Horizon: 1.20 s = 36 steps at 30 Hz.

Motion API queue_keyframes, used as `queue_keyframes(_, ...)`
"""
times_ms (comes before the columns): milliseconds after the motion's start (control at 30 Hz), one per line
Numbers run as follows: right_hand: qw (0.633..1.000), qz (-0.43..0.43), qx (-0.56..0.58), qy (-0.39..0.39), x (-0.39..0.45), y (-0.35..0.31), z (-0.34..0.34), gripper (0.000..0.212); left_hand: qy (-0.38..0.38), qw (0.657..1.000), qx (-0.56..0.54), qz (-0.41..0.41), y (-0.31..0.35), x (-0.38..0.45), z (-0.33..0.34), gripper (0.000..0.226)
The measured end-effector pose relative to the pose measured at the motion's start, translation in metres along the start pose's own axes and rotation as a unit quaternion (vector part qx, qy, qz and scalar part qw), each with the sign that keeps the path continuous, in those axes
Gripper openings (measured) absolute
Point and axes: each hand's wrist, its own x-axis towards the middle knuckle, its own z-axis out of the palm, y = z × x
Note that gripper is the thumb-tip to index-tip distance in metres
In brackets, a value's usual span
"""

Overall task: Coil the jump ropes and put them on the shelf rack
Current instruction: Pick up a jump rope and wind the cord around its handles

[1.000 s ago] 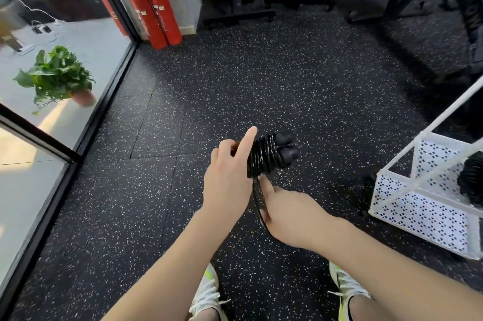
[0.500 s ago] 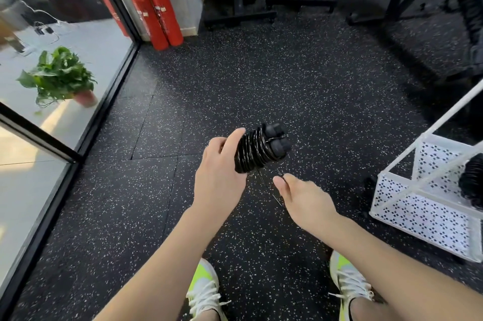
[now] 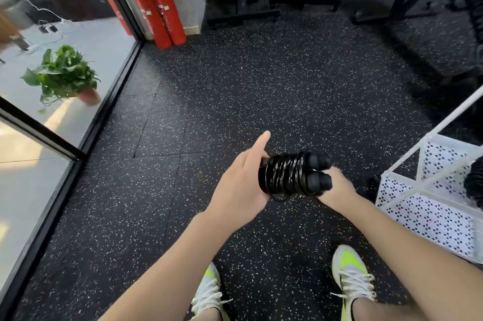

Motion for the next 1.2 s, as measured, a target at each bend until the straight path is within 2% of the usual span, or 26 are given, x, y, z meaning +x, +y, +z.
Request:
queue_keyframes(67, 0.999, 0.008, -0.023, 0.035, 0.002, 0.004, -0.005, 0.015, 0.005, 0.998, 0.045, 0.043, 0.002, -0.001, 0.002, 0.1)
queue_keyframes(167, 0.992, 0.004, -0.087, 0.09, 0.011, 0.013, -0.005, 0.022, 0.068, 0.985, 0.095, 0.13, -0.001, -0.002, 0.008, 0.094)
queue_keyframes(300, 0.981, -0.003, -0.108, 0.159, 0.011, 0.015, -0.007, 0.017, 0.094, 0.974, 0.117, 0.171, -0.002, -0.001, 0.014, 0.096)
queue_keyframes(367, 0.984, -0.023, -0.106, 0.138, 0.007, 0.018, -0.003, 0.012, 0.103, 0.974, 0.126, 0.157, 0.0, -0.001, 0.015, 0.094)
queue_keyframes(467, 0.995, -0.041, -0.027, 0.089, -0.003, 0.012, 0.004, 0.033, 0.119, 0.979, 0.136, 0.098, 0.003, 0.002, 0.014, 0.088)
queue_keyframes(567, 0.997, -0.039, -0.06, 0.006, -0.004, 0.005, 0.012, 0.023, 0.128, 0.98, 0.144, 0.054, 0.002, 0.006, 0.01, 0.086)
queue_keyframes(633, 0.996, -0.078, -0.048, -0.011, -0.001, 0.001, 0.013, 0.018, 0.127, 0.979, 0.153, 0.036, -0.002, 0.01, 0.007, 0.09)
queue_keyframes(667, 0.994, -0.113, -0.001, 0.013, 0.002, 0.002, 0.012, 0.021, 0.125, 0.979, 0.159, 0.035, -0.004, 0.01, 0.006, 0.091)
queue_keyframes(767, 0.955, -0.249, 0.11, 0.119, -0.002, -0.005, 0.0, 0.08, 0.107, 0.981, 0.157, 0.041, -0.007, 0.008, 0.005, 0.089)
queue_keyframes(800, 0.939, -0.296, 0.118, 0.133, -0.004, -0.008, -0.004, 0.092, 0.102, 0.984, 0.139, 0.035, -0.006, 0.007, 0.004, 0.086)
queue_keyframes(867, 0.915, -0.358, 0.125, 0.137, -0.007, -0.015, -0.009, 0.106, 0.094, 0.991, 0.089, 0.021, -0.005, 0.006, 0.003, 0.08)
queue_keyframes(933, 0.906, -0.377, 0.115, 0.156, -0.009, -0.02, -0.011, 0.113, 0.085, 0.995, 0.041, 0.013, -0.004, 0.005, 0.001, 0.079)
queue_keyframes(1000, 0.907, -0.372, 0.118, 0.157, -0.013, -0.022, -0.011, 0.104, 0.078, 0.997, 0.021, 0.012, -0.005, 0.005, 0.0, 0.079)
queue_keyframes(1133, 0.924, -0.302, 0.235, 0.022, -0.025, -0.025, -0.01, 0.057, 0.095, 0.995, 0.037, -0.008, -0.001, 0.005, -0.002, 0.078)
queue_keyframes(1200, 0.93, -0.304, 0.199, 0.05, -0.03, -0.027, -0.007, 0.049, 0.118, 0.991, 0.056, -0.033, 0.001, 0.007, -0.002, 0.077)
